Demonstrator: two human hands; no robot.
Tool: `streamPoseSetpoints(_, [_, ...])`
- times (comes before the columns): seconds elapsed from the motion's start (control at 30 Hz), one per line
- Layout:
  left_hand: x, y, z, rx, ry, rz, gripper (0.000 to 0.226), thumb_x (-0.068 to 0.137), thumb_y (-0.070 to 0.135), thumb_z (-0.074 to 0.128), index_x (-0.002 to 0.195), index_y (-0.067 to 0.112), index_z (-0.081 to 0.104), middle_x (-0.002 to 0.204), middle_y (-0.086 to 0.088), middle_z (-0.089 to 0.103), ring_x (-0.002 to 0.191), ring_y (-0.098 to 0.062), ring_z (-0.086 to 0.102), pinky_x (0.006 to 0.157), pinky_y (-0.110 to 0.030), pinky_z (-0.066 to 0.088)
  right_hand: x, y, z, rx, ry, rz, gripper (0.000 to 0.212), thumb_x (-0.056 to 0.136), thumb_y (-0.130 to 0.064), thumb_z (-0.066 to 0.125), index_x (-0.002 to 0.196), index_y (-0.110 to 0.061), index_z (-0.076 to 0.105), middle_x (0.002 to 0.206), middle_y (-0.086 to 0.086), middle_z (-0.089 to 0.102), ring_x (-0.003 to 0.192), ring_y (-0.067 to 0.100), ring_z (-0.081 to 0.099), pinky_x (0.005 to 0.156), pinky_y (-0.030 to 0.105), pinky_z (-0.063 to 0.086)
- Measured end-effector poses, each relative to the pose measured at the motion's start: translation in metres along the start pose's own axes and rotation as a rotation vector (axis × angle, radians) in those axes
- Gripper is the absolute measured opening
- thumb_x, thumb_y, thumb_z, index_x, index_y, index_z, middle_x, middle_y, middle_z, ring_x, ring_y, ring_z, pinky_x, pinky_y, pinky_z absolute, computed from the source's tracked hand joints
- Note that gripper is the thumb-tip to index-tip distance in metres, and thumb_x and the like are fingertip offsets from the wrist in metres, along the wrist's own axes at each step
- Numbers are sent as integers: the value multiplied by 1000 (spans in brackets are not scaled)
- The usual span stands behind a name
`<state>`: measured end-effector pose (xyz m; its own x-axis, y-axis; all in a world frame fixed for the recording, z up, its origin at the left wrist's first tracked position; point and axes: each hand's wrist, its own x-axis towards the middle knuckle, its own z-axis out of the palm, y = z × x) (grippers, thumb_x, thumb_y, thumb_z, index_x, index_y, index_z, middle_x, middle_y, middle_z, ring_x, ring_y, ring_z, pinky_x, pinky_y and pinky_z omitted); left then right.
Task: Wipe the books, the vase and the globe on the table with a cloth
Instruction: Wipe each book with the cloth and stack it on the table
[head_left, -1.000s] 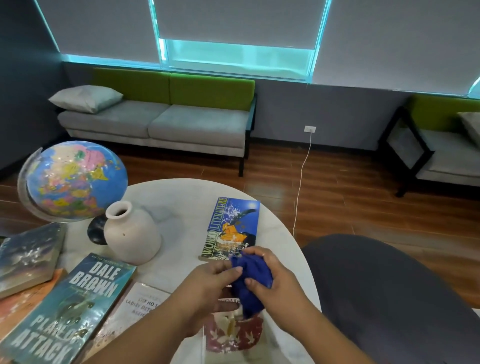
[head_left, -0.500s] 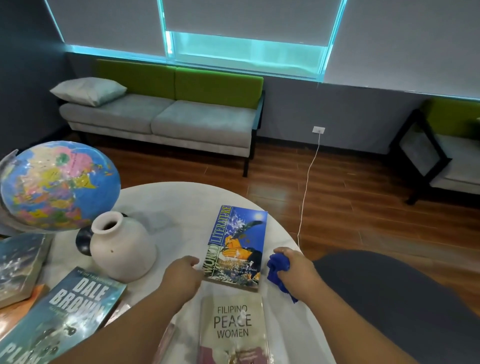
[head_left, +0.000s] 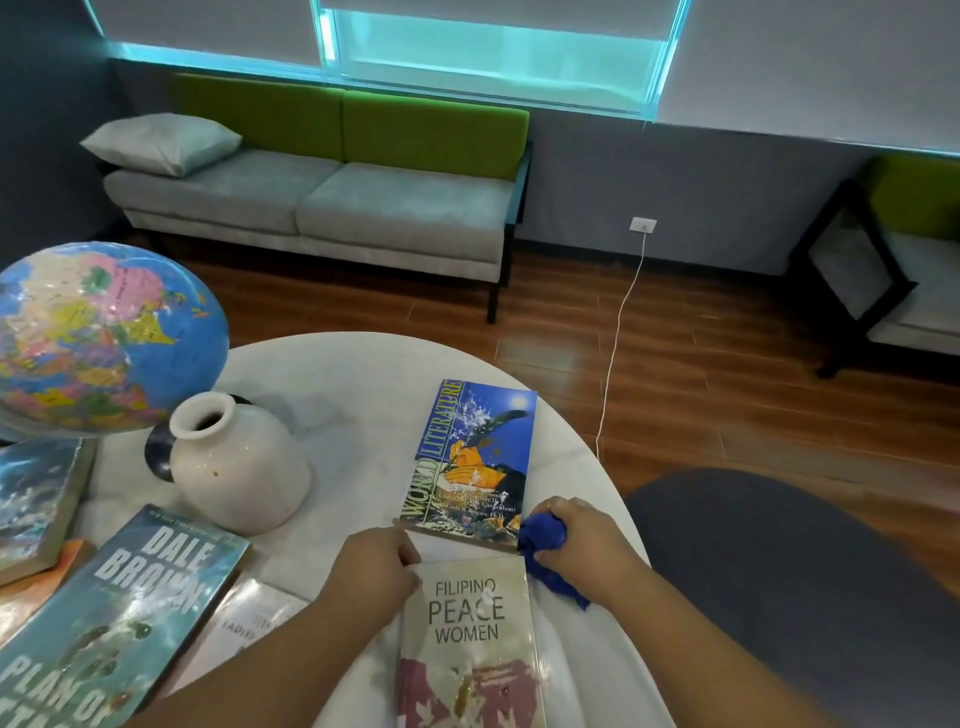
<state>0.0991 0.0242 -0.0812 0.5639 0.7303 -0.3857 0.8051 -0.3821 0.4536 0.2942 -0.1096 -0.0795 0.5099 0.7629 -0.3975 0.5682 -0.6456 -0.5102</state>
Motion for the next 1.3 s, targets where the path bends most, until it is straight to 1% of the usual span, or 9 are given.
streamPoseSetpoints(0.3, [-11,-15,9,-31,-57,-1,19,78,19,69,72,35,63,81,11,65,79,-3,58,59,-3,35,-15,3,3,111,-104,103,33,77,-11,63,105,-29,59,97,-4,63,87,14,58,67,17,45])
streamPoseSetpoints(0.37, [-4,-17,1,-145,101,-43,18,81,16,68,96,26,69,95,5,68,91,-12,61,75,-13,42,-11,1,-2,156,-9,132,29,84,-13,59,110,-25,56,93,-4,61,80,12,56,64,14,44])
streamPoseSetpoints(0.43, [6,-16,-8,-262,177,-82,44,86,13,65,129,11,57,123,-8,62,110,-22,58,93,-24,42,-10,-2,-4,268,120,127,30,88,-13,60,116,-21,57,96,-5,62,80,10,57,66,13,45])
streamPoseSetpoints(0.53, [14,-10,-19,-417,-13,-55,54,92,7,57,143,7,39,140,-12,50,127,-26,50,105,-34,40,-13,-9,-1,314,123,79,41,88,-12,63,128,-20,55,111,-1,63,93,12,58,83,23,48])
streamPoseSetpoints(0.67, [10,-5,-20,-366,-37,40,40,84,21,52,123,15,59,126,-7,64,116,-26,57,99,-33,44,-22,-27,1,376,25,15,28,94,-2,48,111,-22,58,111,29,63,99,47,58,69,42,51])
streamPoseSetpoints(0.83, [-4,-11,-8,-331,11,13,42,95,10,50,137,17,50,132,-4,59,118,-17,57,83,-15,39,-23,-18,10,384,-22,55,30,90,-6,53,103,-32,59,85,-5,65,76,12,61,65,15,48])
streamPoseSetpoints(0.93, [-5,-13,-5,-296,12,19,43,96,12,50,139,16,48,134,-5,58,120,-17,55,88,-15,38,-25,-18,6,400,-55,65,28,91,-6,52,101,-30,60,81,2,65,69,16,59,58,16,47])
streamPoseSetpoints(1.1, [-11,-17,-10,-290,-20,-4,47,96,16,51,143,13,43,139,-5,53,125,-18,50,98,-17,35,-26,-22,-6,325,-131,42,34,89,0,50,103,-29,60,100,20,69,86,36,63,73,37,52])
streamPoseSetpoints(1.3, [-40,-30,-1,-283,-46,-7,47,94,14,55,139,17,47,129,-1,60,119,-9,56,98,-18,39,-27,-8,-14,222,-263,-5,35,84,1,53,104,-22,69,82,2,68,67,7,61,59,16,48])
